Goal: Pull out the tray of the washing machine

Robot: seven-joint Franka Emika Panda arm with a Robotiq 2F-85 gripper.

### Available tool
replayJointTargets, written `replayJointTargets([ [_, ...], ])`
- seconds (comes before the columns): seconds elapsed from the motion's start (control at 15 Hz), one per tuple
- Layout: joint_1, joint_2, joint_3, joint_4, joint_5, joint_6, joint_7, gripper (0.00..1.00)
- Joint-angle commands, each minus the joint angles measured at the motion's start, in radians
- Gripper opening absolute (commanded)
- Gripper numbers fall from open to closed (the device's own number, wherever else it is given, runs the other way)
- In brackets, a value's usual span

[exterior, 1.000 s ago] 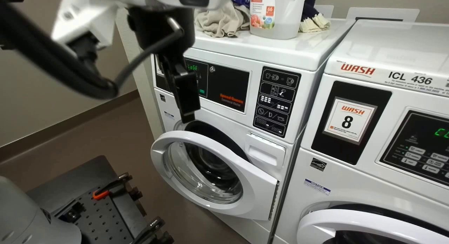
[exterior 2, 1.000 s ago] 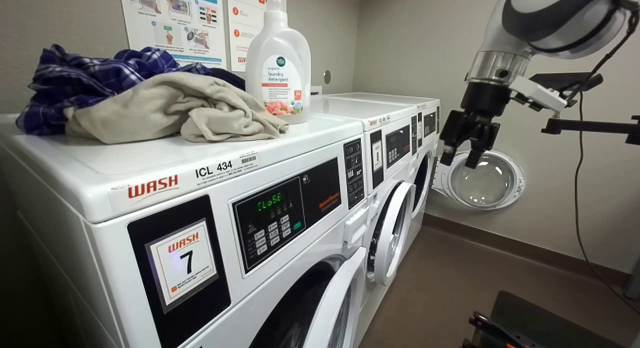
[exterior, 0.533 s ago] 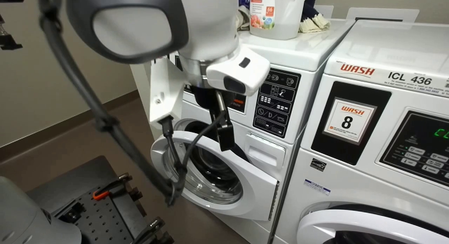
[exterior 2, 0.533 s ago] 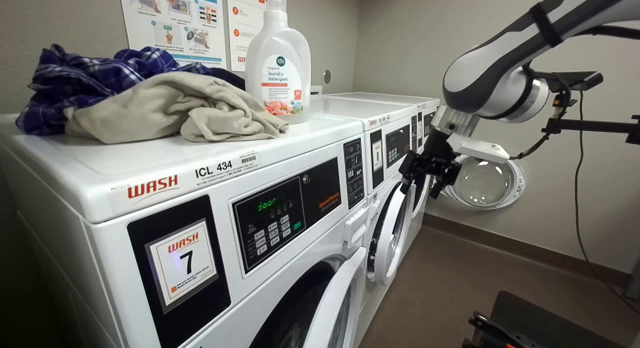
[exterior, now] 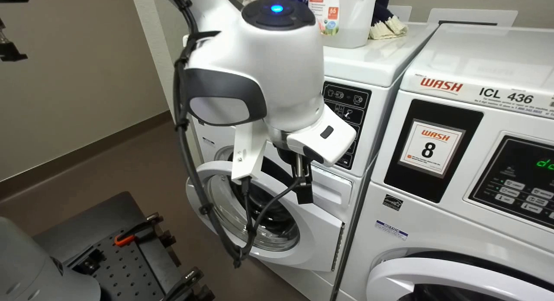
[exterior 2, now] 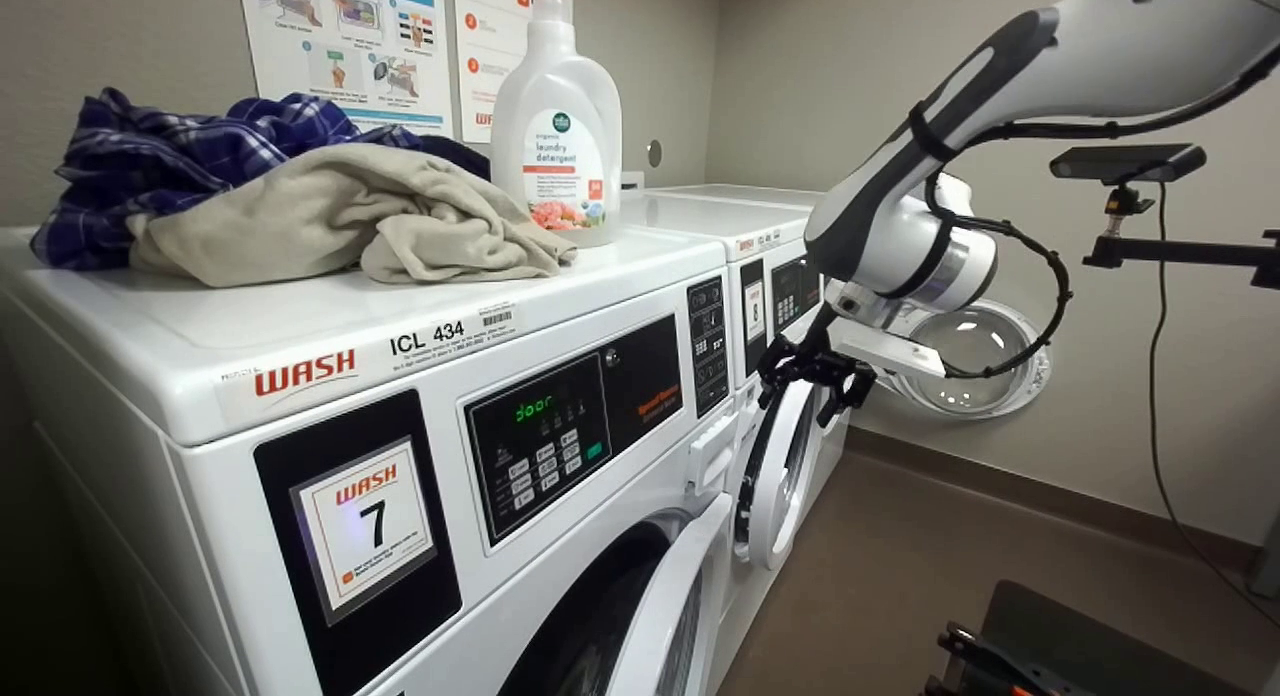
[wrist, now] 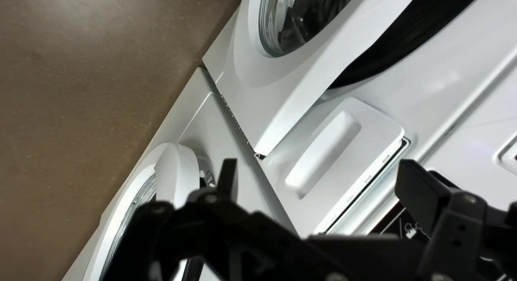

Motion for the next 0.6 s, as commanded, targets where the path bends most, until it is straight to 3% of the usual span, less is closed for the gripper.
replayJointTargets([
  [0.0,0.019,0.111,0.012,0.090,0.173,0.055,-0.086,1.00],
  [0.53,-0.001,0.305,0.046,0.224,0.390,0.093,-0.211,1.00],
])
